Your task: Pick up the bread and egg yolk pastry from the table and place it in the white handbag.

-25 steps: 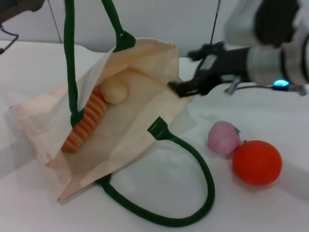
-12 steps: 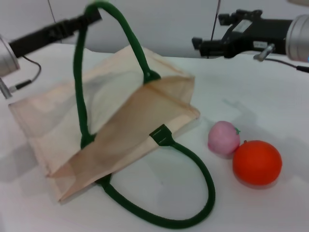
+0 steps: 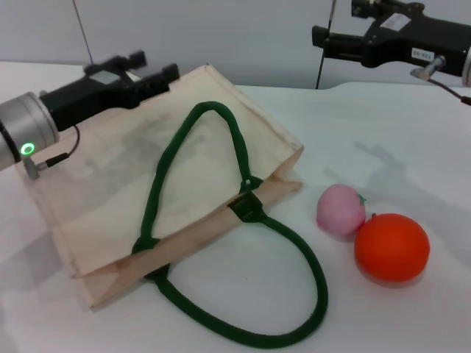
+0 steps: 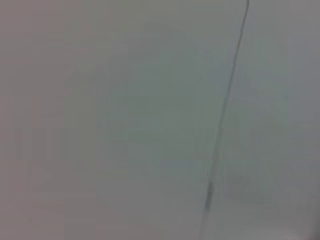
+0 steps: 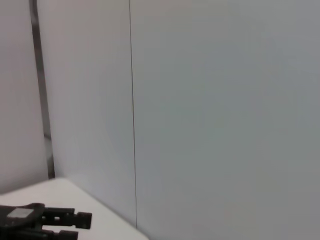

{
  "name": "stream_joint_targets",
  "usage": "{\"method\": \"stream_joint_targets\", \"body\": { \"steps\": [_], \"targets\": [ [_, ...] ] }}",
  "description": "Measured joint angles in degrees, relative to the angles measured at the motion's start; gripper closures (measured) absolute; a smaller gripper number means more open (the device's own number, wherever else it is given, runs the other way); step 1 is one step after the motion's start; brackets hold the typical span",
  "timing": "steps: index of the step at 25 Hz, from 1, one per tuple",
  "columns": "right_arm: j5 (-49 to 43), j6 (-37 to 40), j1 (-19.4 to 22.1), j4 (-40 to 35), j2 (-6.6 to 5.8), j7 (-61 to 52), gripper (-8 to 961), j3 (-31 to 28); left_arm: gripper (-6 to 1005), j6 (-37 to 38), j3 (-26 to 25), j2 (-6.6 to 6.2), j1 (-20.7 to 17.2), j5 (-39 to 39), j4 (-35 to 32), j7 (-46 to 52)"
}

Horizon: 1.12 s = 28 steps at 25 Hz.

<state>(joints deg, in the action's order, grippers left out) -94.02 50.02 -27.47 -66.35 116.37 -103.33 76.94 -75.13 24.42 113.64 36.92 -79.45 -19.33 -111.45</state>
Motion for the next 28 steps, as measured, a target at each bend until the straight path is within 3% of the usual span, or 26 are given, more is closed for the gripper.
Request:
{"method": "stream_joint_targets", "body": {
  "steps": [1,5,13,19,22,28],
  "targets": [
    [3.4,-0.2,-0.1,1.9,0.03,3.4,60,-0.2,138,-0.1,-1.9,1.21,-1.2,-3.6,0.0,-6.3],
    [18.7,-0.3,-1.2,11.1,0.11,20.5,60,-0.5,139,-0.7,-3.9,2.46,-2.7,-9.6,0.7,-14.7],
    [56.3,2.4,-3.9,33.1,0.3,59.6,59,-0.1,140,-1.3,-6.9,2.7,-4.2,-30.7,10.7,-31.5],
    [87.3,21.1,-9.6,59.7,0.41,81.2,59,-0.7,141,-0.4,-8.1,2.77,-5.3,-43.3,14.9,-35.9],
    [93.7,27.5,-11.0,66.2,0.42,86.3,59,-0.7,142,-1.2,-8.1,2.8,-5.8,-46.7,15.9,-37.8],
    [94.3,29.3,-10.5,67.2,0.41,83.8,59,-0.7,147,-6.6,-8.1,2.81,-7.4,-48.7,17.0,-38.7]
  ]
}}
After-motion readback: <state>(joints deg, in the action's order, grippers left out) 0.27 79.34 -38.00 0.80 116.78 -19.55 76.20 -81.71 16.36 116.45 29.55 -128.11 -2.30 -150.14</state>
